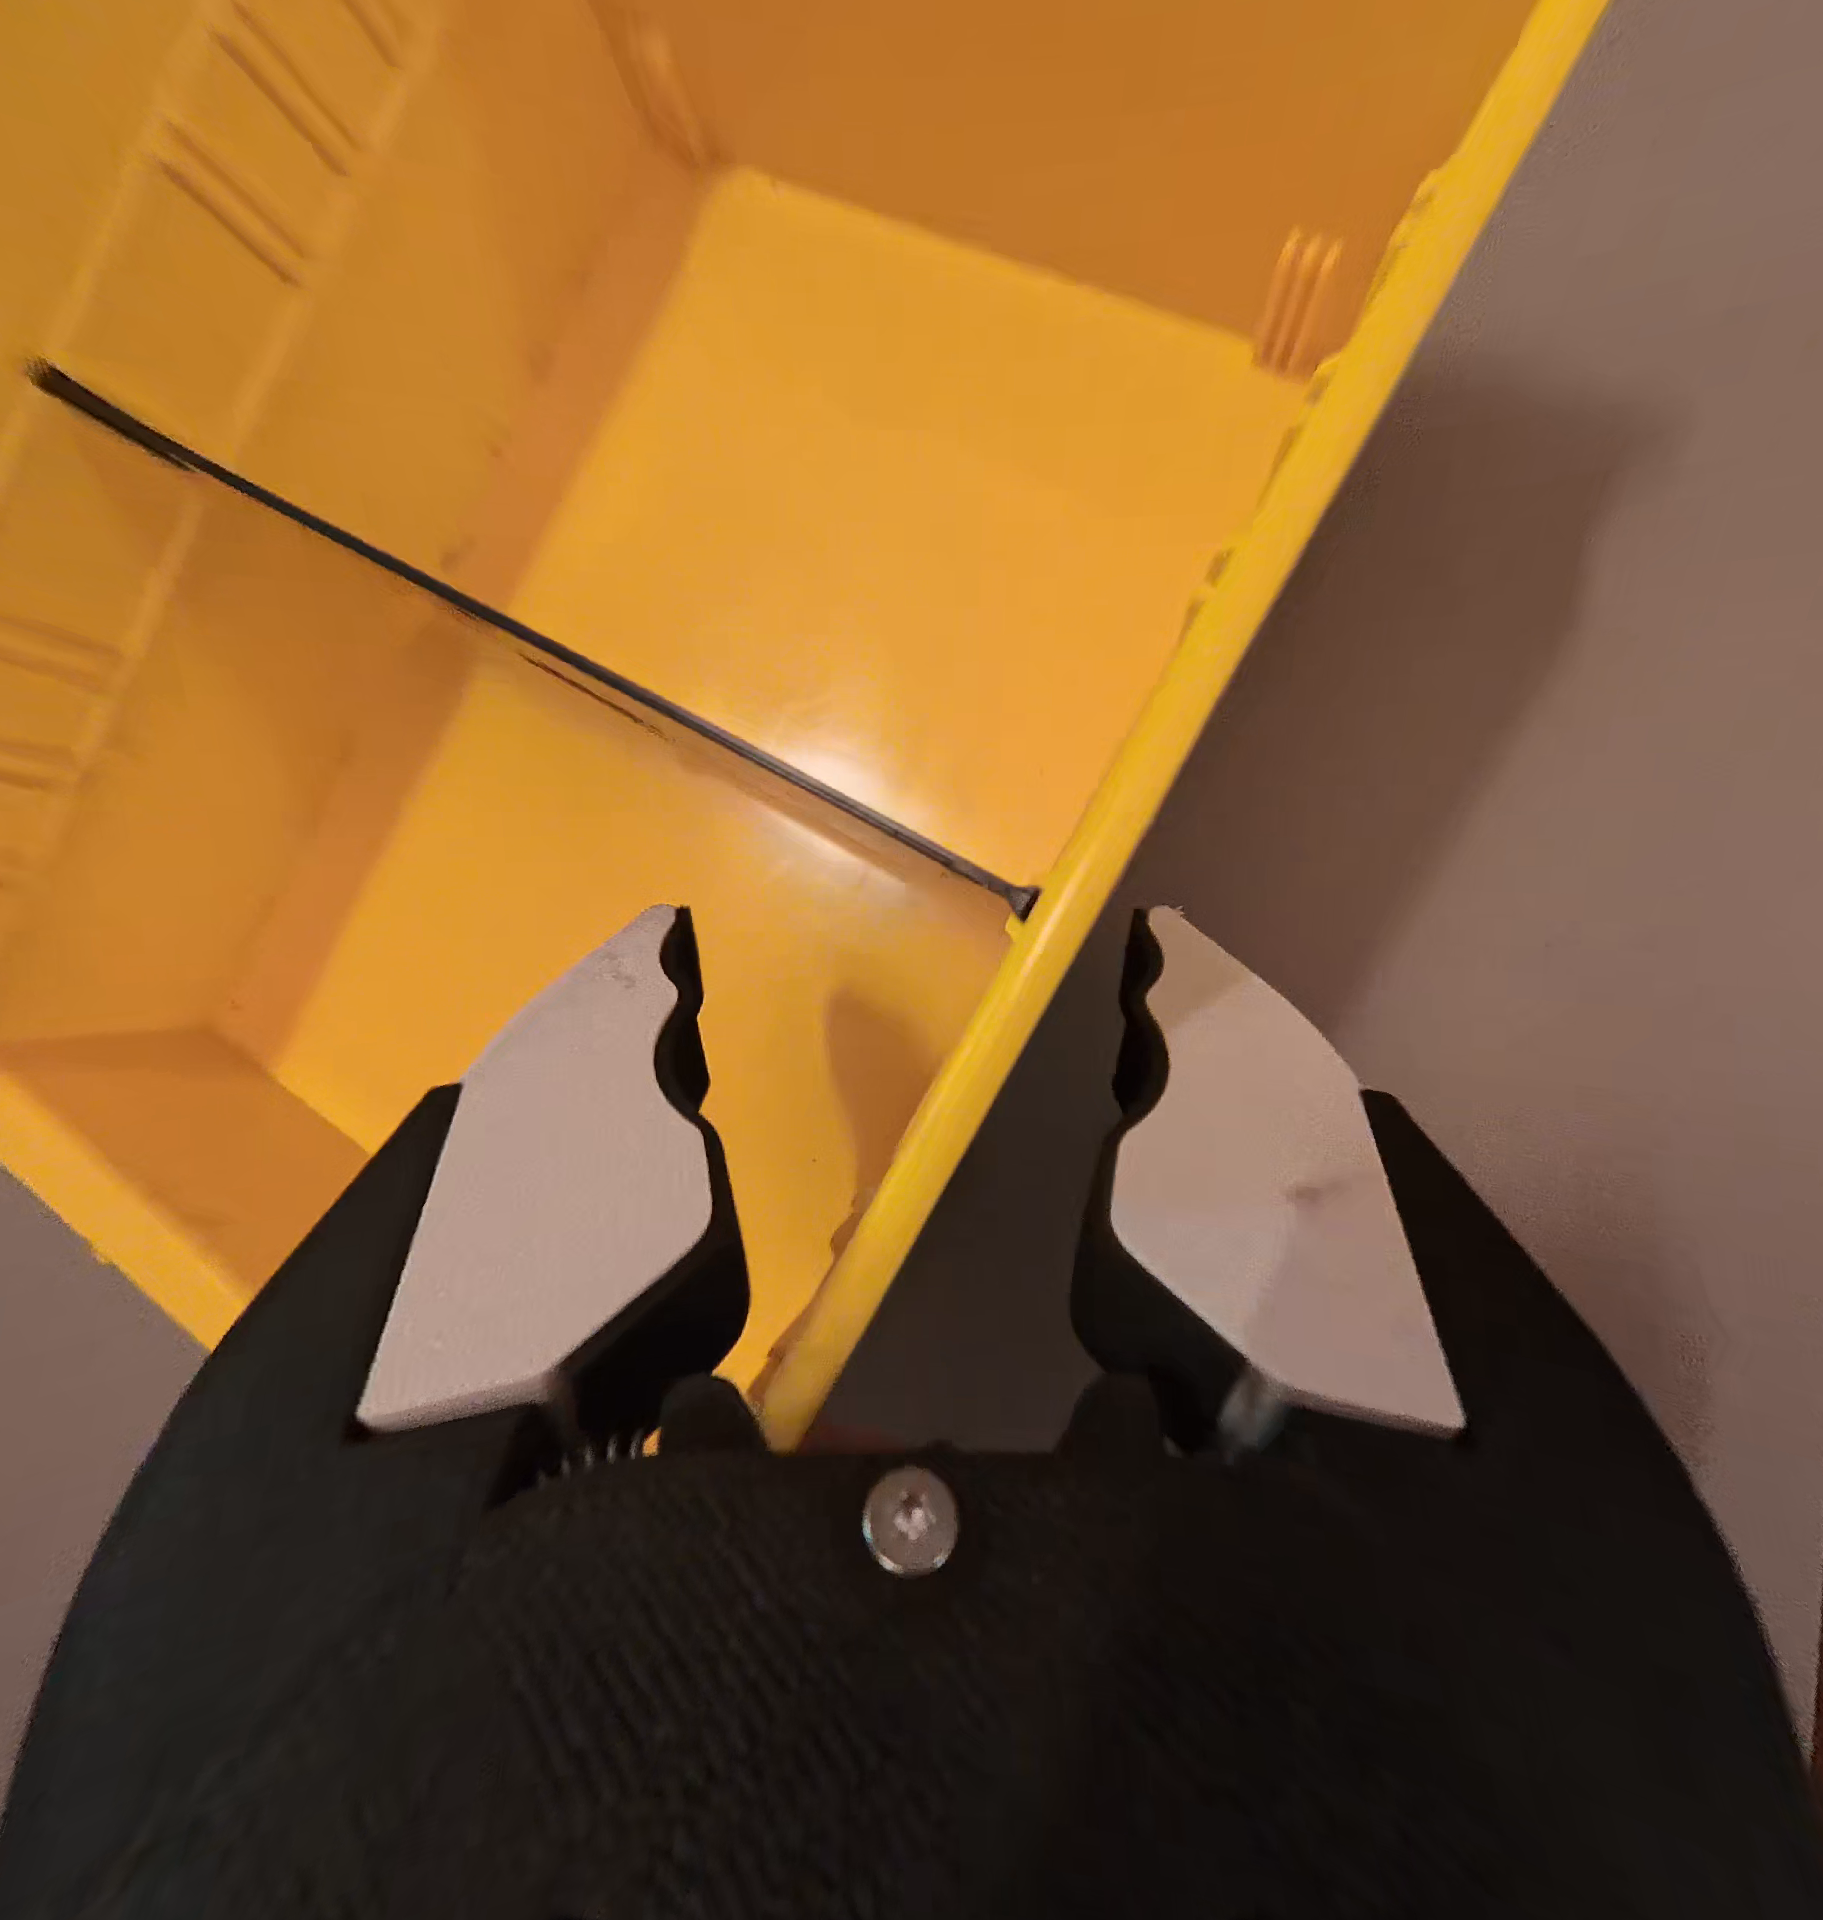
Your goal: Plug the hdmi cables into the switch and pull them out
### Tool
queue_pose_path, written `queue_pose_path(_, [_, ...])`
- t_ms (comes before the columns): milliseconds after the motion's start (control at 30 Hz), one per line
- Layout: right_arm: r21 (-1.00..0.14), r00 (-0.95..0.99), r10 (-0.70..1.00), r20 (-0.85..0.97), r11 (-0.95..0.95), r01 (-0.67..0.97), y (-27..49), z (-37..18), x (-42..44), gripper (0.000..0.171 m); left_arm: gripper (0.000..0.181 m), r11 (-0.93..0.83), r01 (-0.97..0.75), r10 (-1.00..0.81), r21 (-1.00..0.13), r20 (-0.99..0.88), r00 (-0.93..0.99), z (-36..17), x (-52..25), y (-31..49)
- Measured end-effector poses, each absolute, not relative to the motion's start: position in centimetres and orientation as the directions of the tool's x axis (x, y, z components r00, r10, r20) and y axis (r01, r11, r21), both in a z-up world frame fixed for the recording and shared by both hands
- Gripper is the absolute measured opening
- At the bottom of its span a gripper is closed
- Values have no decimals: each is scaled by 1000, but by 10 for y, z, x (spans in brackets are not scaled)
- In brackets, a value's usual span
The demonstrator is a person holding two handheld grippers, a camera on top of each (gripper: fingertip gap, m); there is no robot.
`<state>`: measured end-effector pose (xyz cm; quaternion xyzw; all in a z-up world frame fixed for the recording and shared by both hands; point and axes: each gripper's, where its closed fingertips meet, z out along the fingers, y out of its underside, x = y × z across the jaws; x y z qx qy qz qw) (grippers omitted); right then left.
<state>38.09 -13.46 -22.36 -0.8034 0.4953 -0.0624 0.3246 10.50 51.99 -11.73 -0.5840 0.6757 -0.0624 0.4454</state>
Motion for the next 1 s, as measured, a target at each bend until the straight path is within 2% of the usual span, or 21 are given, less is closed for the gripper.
queue_pose_path(67, [-632, 516, -825, -230, -277, -724, -136, -210, 378, 80, 53, 259, -778, -857, -572, -507, 87, -135, 107, 544])
queue_pose_path(133, [-655, 553, -805, -214, -303, -693, -141, -199, 368, 82, 37, 154, -754, -878, -638, -439, 192, -138, 101, 569])
queue_pose_path(233, [-677, 592, -789, -162, -348, -648, -153, -184, 352, 90, 40, -68, -698, -860, -713, -313, 404, -152, 78, 614])
queue_pose_path(267, [-692, 601, -787, -139, -357, -627, -155, -177, 348, 85, 40, -104, -685, -877, -722, -258, 405, -160, 77, 616])
queue_pose_path(300, [-709, 611, -785, -103, -373, -599, -157, -171, 345, 84, 41, -91, -680, -895, -727, -240, 377, -166, 78, 615])
queue_pose_path(400, [-754, 640, -769, -3, -419, -506, -156, -152, 337, 85, 47, 3, -742, -890, -670, -340, 304, -169, 76, 614])
queue_pose_path(467, [-793, 649, -760, 10, -402, -458, -151, -138, 332, 84, 54, 51, -764, -855, -643, -423, 299, -157, 75, 616])
queue_pose_path(567, [-850, 660, -751, -7, -343, -400, -144, -116, 323, 80, 57, 97, -741, -813, -664, -483, 326, -126, 79, 597])
queue_pose_path(667, [-881, 671, -742, 22, -331, -337, -140, -101, 313, 78, 49, 267, -683, -792, -680, -558, 247, -95, 102, 538])
queue_pose_path(700, [-888, 669, -743, 41, -333, -316, -139, -97, 310, 77, 37, 347, -657, -815, -670, -561, 142, -94, 117, 502])
queue_pose_path(733, [-893, 666, -743, 60, -338, -296, -138, -93, 307, 77, 28, 425, -642, -839, -638, -544, -14, -104, 131, 460])
queue_pose_path(800, [-898, 661, -742, 115, -362, -250, -134, -87, 301, 77, 43, 501, -711, -841, -494, -473, -264, -145, 145, 402])
queue_pose_path(867, [-898, 665, -730, 161, -387, -208, -127, -84, 294, 77, 57, 506, -801, -809, -320, -498, -312, -179, 161, 401])
queue_pose_path(1000, [-926, 696, -702, 149, -345, -150, -112, -77, 275, 76, 58, 392, -910, -820, -137, -501, -277, -230, 189, 437])
